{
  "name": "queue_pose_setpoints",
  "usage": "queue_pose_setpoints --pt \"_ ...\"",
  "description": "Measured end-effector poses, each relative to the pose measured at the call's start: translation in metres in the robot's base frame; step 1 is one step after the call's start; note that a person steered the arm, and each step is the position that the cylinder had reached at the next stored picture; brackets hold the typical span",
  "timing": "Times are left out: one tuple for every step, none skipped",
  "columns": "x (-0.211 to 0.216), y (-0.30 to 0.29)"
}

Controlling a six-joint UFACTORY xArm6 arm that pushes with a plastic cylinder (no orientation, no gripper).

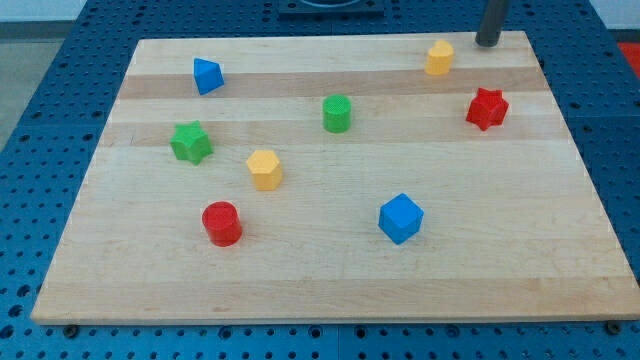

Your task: Move the yellow heart below the green circle

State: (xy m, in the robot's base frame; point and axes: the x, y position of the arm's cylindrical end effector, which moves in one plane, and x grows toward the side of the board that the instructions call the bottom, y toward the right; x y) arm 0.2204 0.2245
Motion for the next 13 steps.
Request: queue_pose_setpoints --pt "0.007 -0.009" --pt "0.007 -0.024" --pt "0.007 -0.060" --pt "0.008 -0.064" --pt "0.010 -0.064" --pt "0.011 -0.064" --pt "0.011 -0.072" --pt "0.014 -0.098" --pt "0.023 -0.121" --pt "0.030 -0.122" --pt "0.030 -0.122" --pt "0.026 -0.111" --pt "0.026 -0.086"
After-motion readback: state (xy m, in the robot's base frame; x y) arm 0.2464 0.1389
